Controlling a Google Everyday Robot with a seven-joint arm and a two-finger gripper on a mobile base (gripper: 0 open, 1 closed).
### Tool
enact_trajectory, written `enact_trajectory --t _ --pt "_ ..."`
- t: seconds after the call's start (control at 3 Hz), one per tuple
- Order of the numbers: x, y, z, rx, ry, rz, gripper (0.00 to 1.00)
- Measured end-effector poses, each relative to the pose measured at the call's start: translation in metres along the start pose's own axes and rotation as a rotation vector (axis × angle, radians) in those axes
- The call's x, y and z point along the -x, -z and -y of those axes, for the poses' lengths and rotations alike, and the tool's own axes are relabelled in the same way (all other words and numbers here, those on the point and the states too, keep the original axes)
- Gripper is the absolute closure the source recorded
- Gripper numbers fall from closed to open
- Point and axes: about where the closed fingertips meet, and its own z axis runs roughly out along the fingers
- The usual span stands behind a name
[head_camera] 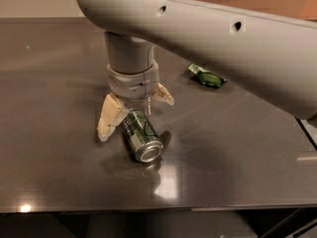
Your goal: Place green can upright
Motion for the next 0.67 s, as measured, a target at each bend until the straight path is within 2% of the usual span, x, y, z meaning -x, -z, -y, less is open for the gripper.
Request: enact_trajectory --t 0.33,0.67 --pt "-0.0036 -0.0124 -0.0016 -0.006 -0.028 -0.018 0.00" --pt "-0.0042 -0.0167 -0.0029 0.007 -0.051 -0.030 0.17"
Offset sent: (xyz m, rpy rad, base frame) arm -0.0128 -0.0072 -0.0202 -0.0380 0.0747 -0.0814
